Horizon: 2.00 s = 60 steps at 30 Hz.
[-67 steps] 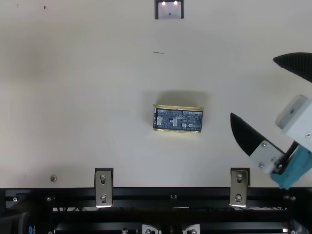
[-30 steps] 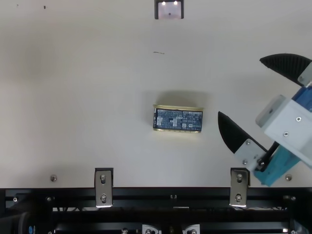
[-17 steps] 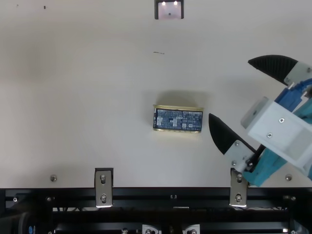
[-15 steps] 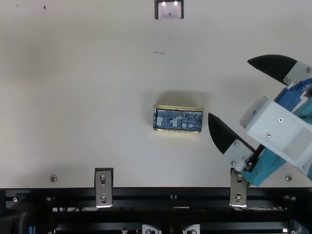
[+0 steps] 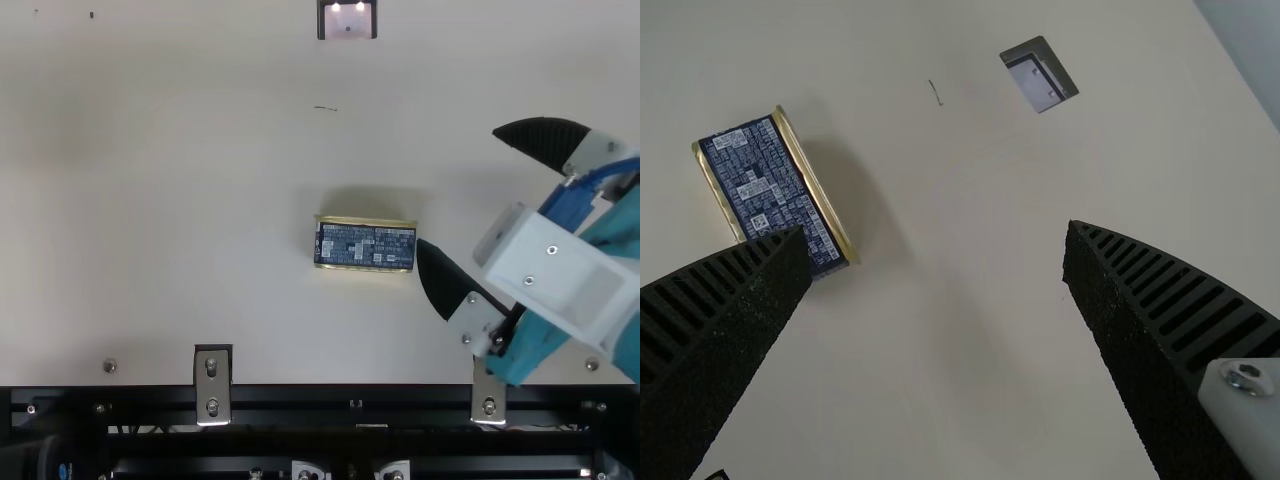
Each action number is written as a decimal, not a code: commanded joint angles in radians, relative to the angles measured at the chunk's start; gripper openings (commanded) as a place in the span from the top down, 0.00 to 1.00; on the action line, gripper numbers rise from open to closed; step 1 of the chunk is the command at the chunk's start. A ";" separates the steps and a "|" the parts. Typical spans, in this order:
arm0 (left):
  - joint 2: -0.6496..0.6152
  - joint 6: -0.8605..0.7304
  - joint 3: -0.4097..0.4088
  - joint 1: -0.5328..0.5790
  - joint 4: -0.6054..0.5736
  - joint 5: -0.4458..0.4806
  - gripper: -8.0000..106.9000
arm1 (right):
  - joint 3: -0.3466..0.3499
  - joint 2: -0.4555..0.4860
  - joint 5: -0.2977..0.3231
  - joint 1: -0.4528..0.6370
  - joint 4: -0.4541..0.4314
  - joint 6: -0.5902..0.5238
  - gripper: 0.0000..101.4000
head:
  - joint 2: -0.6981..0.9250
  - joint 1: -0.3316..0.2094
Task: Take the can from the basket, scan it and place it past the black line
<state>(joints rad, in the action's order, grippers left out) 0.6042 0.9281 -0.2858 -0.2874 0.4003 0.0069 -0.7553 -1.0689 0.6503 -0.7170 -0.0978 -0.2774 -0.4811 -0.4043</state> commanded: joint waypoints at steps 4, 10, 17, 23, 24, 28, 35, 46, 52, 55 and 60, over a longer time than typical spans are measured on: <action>0.000 0.000 0.000 0.000 0.000 0.000 0.15 | -0.004 -0.026 0.005 -0.022 0.022 -0.030 0.00 | -0.025 -0.032; 0.000 0.000 0.000 0.000 0.000 0.000 0.15 | -0.009 -0.066 0.008 -0.058 0.051 -0.061 0.00 | -0.025 -0.032; 0.000 0.000 0.000 0.000 0.000 0.000 0.15 | -0.018 -0.115 0.013 -0.100 0.087 -0.094 0.00 | -0.025 -0.032; 0.000 0.000 0.000 0.000 0.000 0.000 0.15 | -0.030 -0.160 0.015 -0.122 0.112 -0.132 0.00 | -0.025 -0.032; 0.000 0.000 0.000 0.000 0.000 0.000 0.15 | -0.032 -0.168 0.015 -0.126 0.116 -0.138 0.00 | -0.025 -0.032; 0.000 0.000 0.000 0.000 0.000 0.000 0.15 | -0.039 -0.206 0.013 -0.137 0.126 -0.164 0.00 | -0.025 -0.032; 0.000 0.000 0.000 0.000 0.000 0.000 0.15 | -0.049 -0.276 -0.001 -0.156 0.135 -0.199 0.00 | -0.025 -0.032; 0.000 0.000 0.000 0.000 0.000 0.000 0.15 | -0.081 -0.371 -0.034 -0.168 0.140 -0.226 0.00 | -0.025 -0.032; 0.000 0.000 0.000 0.000 0.000 0.000 0.15 | -0.083 -0.419 -0.058 -0.162 0.164 -0.247 0.00 | -0.025 -0.032; 0.000 0.000 0.000 0.000 0.000 0.000 0.15 | -0.081 -0.438 -0.069 -0.155 0.188 -0.274 0.00 | -0.025 -0.032; 0.000 0.000 0.000 0.000 0.000 0.000 0.15 | -0.081 -0.457 -0.080 -0.131 0.229 -0.322 1.00 | -0.025 -0.032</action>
<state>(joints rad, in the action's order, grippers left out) 0.6042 0.9281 -0.2858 -0.2874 0.4003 0.0069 -0.8374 -1.5249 0.5714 -0.8525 0.1230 -0.5904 -0.4811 -0.4043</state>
